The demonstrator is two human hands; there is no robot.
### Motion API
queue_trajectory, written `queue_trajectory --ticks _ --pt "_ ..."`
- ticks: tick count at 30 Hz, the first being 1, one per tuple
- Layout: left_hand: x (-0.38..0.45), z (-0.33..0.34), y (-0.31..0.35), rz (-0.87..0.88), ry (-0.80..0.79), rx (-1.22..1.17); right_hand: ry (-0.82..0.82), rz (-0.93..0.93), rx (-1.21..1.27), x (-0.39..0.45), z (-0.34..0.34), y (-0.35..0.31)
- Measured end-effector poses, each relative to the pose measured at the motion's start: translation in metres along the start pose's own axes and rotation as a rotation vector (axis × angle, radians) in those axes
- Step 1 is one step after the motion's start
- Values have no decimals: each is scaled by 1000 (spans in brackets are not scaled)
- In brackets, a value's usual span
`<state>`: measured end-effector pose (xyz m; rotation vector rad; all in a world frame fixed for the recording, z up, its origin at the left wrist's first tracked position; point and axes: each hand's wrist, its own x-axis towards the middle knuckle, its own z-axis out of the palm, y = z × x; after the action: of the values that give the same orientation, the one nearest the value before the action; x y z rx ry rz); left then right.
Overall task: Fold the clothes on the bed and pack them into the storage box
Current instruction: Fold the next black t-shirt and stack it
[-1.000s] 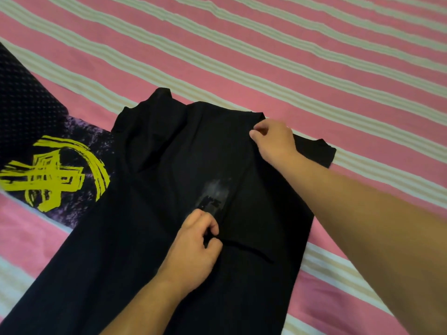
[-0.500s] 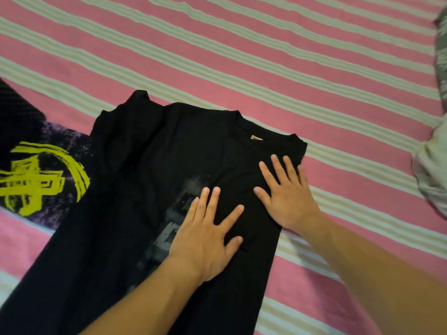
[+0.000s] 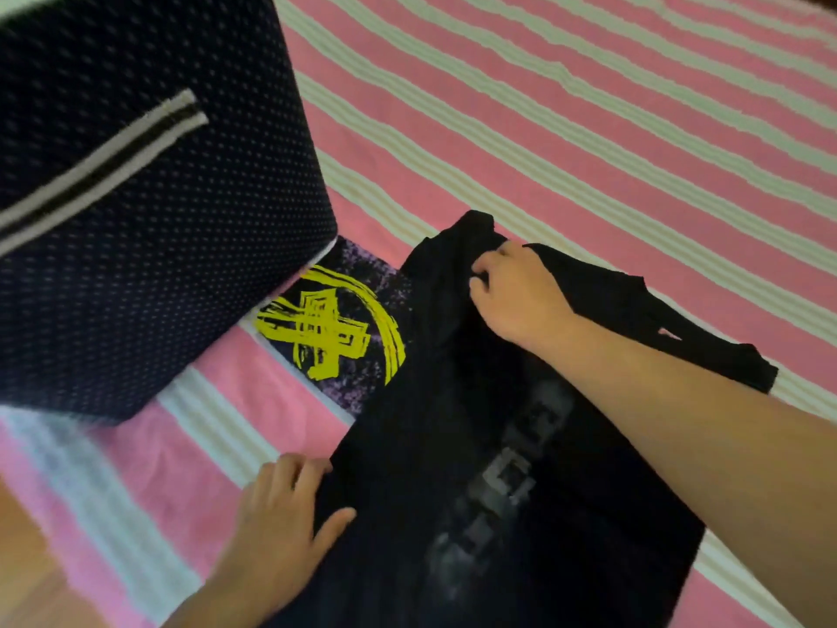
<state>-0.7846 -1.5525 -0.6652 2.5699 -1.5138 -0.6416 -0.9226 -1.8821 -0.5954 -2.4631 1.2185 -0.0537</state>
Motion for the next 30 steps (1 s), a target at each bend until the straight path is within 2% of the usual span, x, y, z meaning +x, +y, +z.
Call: queue_trajectory --ticks 4,6,9,11,14,17,19,20,22,24,28,30 --pt "22 9 -11 -63 -74 -256 -149 177 45 91 33 -63" --pt "26 10 -12 -66 -123 -256 -204 354 46 111 50 -74" --pt "29 11 -17 -67 -179 -234 -246 431 -115 122 72 -81" --pt "32 11 -19 -60 -202 -241 -112 439 -16 119 69 -82" --pt "34 6 -24 -54 -261 -295 237 509 513 81 26 -72" --pt "31 -4 -29 -19 -317 -328 608 629 1026 -16 -34 -36" --pt "22 -15 -27 15 -305 -357 692 762 1304 -96 -47 11" --pt "14 -19 -27 35 -285 -359 653 847 1398 -137 -42 35" --pt "-8 -28 -28 69 -238 -317 473 1044 1504 -199 -18 77" --pt "-33 -28 -29 76 -203 -221 349 1157 1589 -233 6 105" --pt "-70 -6 -46 -22 -137 -119 310 1230 1615 -237 26 111" --pt "-75 5 -58 -101 -93 -98 233 1310 1614 -229 27 110"
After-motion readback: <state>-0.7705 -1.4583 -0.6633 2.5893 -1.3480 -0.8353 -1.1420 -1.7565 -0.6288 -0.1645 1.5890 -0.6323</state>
